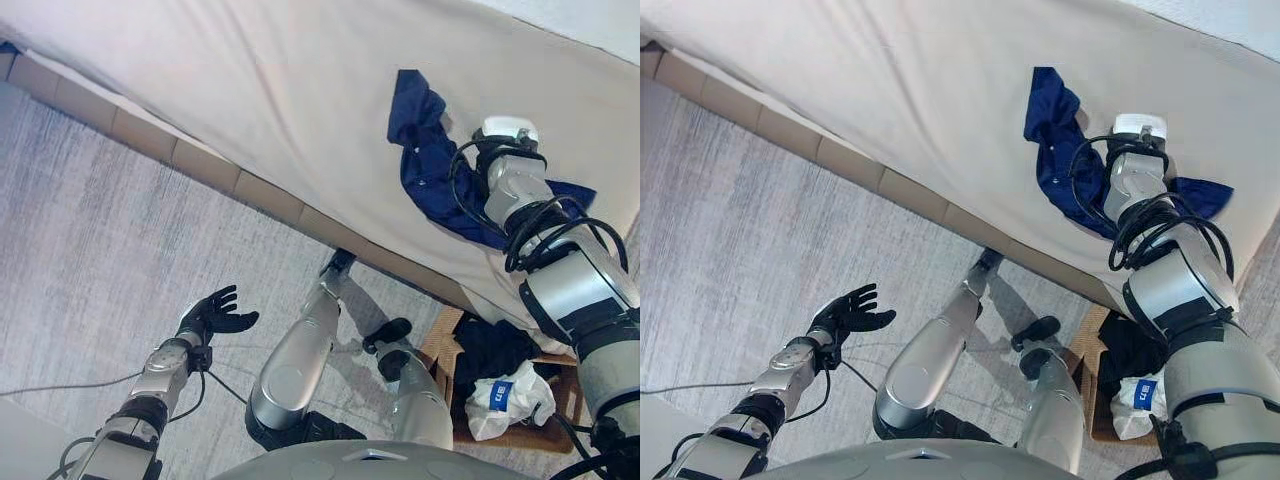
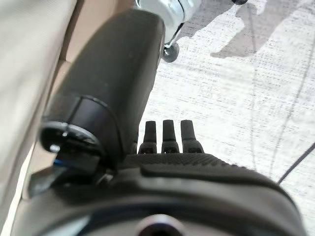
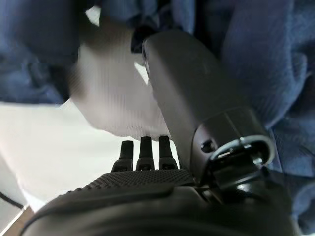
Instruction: Pick up the clothes from the bed and place them into the basket
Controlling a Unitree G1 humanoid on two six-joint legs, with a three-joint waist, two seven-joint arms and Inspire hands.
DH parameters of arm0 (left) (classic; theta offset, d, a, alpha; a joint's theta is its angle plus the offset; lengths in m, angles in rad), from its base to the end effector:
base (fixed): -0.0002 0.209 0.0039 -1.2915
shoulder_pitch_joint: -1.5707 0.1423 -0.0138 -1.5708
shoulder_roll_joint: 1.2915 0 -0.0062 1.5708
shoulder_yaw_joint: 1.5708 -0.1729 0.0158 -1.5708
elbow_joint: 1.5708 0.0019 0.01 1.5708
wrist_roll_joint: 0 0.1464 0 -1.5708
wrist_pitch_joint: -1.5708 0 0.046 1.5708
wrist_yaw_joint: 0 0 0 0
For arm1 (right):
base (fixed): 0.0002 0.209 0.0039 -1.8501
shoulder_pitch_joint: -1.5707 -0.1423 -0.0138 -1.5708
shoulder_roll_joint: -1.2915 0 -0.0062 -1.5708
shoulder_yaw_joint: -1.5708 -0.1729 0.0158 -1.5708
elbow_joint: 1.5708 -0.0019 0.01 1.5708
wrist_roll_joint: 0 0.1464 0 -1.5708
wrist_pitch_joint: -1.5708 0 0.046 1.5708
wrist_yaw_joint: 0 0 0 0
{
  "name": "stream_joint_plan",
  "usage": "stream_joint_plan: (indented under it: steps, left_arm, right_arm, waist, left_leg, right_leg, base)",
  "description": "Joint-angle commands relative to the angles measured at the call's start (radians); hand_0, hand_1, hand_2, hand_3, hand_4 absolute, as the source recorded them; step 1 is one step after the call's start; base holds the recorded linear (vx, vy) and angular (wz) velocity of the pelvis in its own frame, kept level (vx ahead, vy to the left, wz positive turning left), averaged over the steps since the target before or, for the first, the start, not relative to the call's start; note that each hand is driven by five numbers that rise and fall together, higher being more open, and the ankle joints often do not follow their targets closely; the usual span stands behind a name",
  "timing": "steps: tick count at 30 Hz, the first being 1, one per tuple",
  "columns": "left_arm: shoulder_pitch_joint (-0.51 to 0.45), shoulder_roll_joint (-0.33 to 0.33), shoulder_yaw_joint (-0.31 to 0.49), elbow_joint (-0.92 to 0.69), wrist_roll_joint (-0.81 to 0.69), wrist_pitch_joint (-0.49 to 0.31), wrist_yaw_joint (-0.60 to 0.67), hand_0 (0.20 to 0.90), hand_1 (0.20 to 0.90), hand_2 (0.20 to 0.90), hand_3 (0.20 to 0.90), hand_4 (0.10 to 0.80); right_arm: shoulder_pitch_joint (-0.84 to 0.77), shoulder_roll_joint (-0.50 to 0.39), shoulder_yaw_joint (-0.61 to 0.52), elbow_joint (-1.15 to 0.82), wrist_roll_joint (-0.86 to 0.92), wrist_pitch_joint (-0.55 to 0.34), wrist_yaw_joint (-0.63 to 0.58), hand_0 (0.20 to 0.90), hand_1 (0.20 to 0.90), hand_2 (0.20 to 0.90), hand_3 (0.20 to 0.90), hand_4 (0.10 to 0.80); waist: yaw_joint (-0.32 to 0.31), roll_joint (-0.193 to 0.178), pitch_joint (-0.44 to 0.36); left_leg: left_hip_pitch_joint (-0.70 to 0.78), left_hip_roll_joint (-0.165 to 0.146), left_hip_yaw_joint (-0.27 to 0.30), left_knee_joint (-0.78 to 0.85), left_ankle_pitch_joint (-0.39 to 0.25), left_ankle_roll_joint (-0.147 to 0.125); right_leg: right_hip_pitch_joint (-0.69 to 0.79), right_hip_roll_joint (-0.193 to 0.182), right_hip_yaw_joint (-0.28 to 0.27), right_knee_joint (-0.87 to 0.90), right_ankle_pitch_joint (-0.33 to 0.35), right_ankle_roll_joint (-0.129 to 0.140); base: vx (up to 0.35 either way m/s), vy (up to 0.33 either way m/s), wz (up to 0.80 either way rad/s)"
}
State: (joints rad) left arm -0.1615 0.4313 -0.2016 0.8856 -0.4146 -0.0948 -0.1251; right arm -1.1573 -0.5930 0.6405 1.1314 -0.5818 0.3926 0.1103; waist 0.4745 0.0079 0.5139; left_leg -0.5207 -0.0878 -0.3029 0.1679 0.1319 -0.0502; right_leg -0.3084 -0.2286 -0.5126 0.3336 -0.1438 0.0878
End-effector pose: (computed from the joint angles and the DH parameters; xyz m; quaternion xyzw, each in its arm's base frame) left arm 0.1874 0.2544 -0.0433 0.0369 0.3123 0.0137 0.9492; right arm 0.3599 -0.2388 0.1901 -0.6802 0.2129 -0.0999 0.6943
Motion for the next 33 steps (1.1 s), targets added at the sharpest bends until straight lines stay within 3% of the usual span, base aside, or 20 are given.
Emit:
stream_joint_plan:
  steps: [1,4,8,9,10,14,20,27,28,29,33]
  left_arm:
    - [0.053,0.046,-0.011,-0.033,-0.007,-0.060,-0.009,0.900,0.900,0.900,0.900,0.800]
    - [0.052,0.040,-0.019,-0.048,-0.001,-0.072,-0.006,0.900,0.900,0.900,0.900,0.800]
    - [0.052,0.026,-0.024,-0.050,0.007,-0.090,-0.006,0.900,0.900,0.900,0.900,0.800]
    - [0.051,0.022,-0.029,-0.050,0.007,-0.091,-0.003,0.900,0.900,0.900,0.900,0.800]
    - [0.051,0.016,-0.038,-0.053,0.004,-0.093,0.005,0.900,0.900,0.900,0.900,0.800]
    - [0.058,-0.006,-0.051,-0.048,-0.007,-0.103,0.018,0.900,0.900,0.900,0.900,0.800]
    - [0.075,-0.049,-0.047,-0.010,-0.018,-0.123,0.032,0.900,0.900,0.900,0.900,0.800]
    - [0.085,-0.068,-0.038,0.018,-0.027,-0.151,0.018,0.900,0.900,0.900,0.900,0.800]
    - [0.086,-0.070,-0.040,0.017,-0.028,-0.154,0.019,0.900,0.900,0.900,0.900,0.800]
    - [0.093,-0.075,-0.039,0.014,-0.025,-0.159,0.023,0.900,0.900,0.900,0.900,0.800]
    - [0.105,-0.071,-0.014,0.012,-0.024,-0.159,0.017,0.900,0.900,0.900,0.900,0.800]
  right_arm:
    - [-0.041,-0.026,0.010,-0.008,0.184,-0.019,0.011,0.900,0.900,0.900,0.900,0.800]
    - [-0.033,-0.006,-0.051,-0.006,0.368,-0.044,0.007,0.900,0.900,0.900,0.900,0.800]
    - [-0.025,0.021,-0.121,-0.001,0.449,-0.073,-0.017,0.900,0.900,0.900,0.900,0.800]
    - [-0.026,0.024,-0.125,0.002,0.456,-0.076,-0.024,0.858,0.858,0.858,0.851,0.751]
    - [-0.027,0.029,-0.131,0.006,0.463,-0.096,-0.059,0.300,0.300,0.300,0.200,0.100]
    - [-0.032,0.046,-0.160,-0.053,0.545,-0.153,-0.212,0.300,0.300,0.300,0.200,0.100]
    - [0.002,0.095,-0.219,-0.337,0.582,-0.224,-0.428,0.300,0.300,0.300,0.200,0.100]
    - [0.027,0.062,-0.242,-0.516,0.355,-0.241,-0.572,0.300,0.300,0.300,0.200,0.100]
    - [0.025,0.053,-0.238,-0.528,0.326,-0.244,-0.610,0.389,0.389,0.389,0.304,0.204]
    - [0.030,0.035,-0.247,-0.580,0.294,-0.231,-0.635,0.900,0.900,0.900,0.900,0.800]
    - [0.073,0.026,-0.254,-0.729,0.270,-0.248,-0.555,0.900,0.900,0.900,0.900,0.800]
  waist:
    - [0.020,-0.017,0.006]
    - [0.021,-0.017,0.006]
    - [0.017,-0.013,0.006]
    - [0.015,-0.011,0.006]
    - [0.012,-0.009,0.006]
    - [-0.003,0.002,0.006]
    - [-0.045,0.004,0.006]
    - [-0.071,0.006,0.006]
    - [-0.072,0.008,0.006]
    - [-0.075,0.008,0.006]
    - [-0.082,0.000,0.006]
  left_leg:
    - [0.016,-0.001,0.081,-0.039,-0.055,0.077]
    - [0.014,0.010,0.073,-0.066,-0.040,0.068]
    - [0.016,0.016,0.072,-0.077,-0.035,0.058]
    - [0.016,0.018,0.071,-0.080,-0.033,0.057]
    - [0.016,0.020,0.070,-0.082,-0.032,0.055]
    - [0.023,0.023,0.075,-0.077,-0.038,0.052]
    - [0.042,0.035,0.094,-0.068,-0.054,0.045]
    - [0.071,0.040,0.108,-0.054,-0.070,0.046]
    - [0.075,0.040,0.109,-0.055,-0.071,0.046]
    - [0.080,0.040,0.108,-0.050,-0.075,0.048]
    - [0.086,0.041,0.111,-0.051,-0.074,0.050]
  right_leg:
    - [-0.010,0.031,0.001,0.030,0.024,-0.016]
    - [-0.011,0.038,-0.002,0.020,0.021,-0.013]
    - [-0.017,0.038,0.004,0.021,0.013,-0.013]
    - [-0.018,0.039,0.006,0.020,0.012,-0.012]
    - [-0.021,0.041,0.008,0.018,0.010,-0.011]
    - [-0.026,0.044,0.023,0.019,0.007,-0.013]
    - [-0.028,0.055,0.063,0.013,0.002,-0.018]
    - [-0.002,0.060,0.095,0.009,-0.010,-0.025]
    - [0.002,0.060,0.097,0.006,-0.010,-0.026]
    - [0.007,0.058,0.100,0.010,-0.013,-0.029]
    - [0.015,0.060,0.108,0.007,-0.016,-0.032]
  base:
    - [0.001,-0.071,0.08]
    - [0.006,-0.050,0.02]
    - [0.001,-0.008,0.00]
    - [-0.001,-0.018,-0.04]
    - [-0.004,-0.015,-0.04]
    - [-0.006,0.015,-0.06]
    - [-0.017,0.044,-0.17]
    - [-0.002,0.024,-0.15]
    - [0.000,0.009,-0.05]
    - [-0.003,0.011,-0.03]
    - [-0.001,0.004,-0.06]
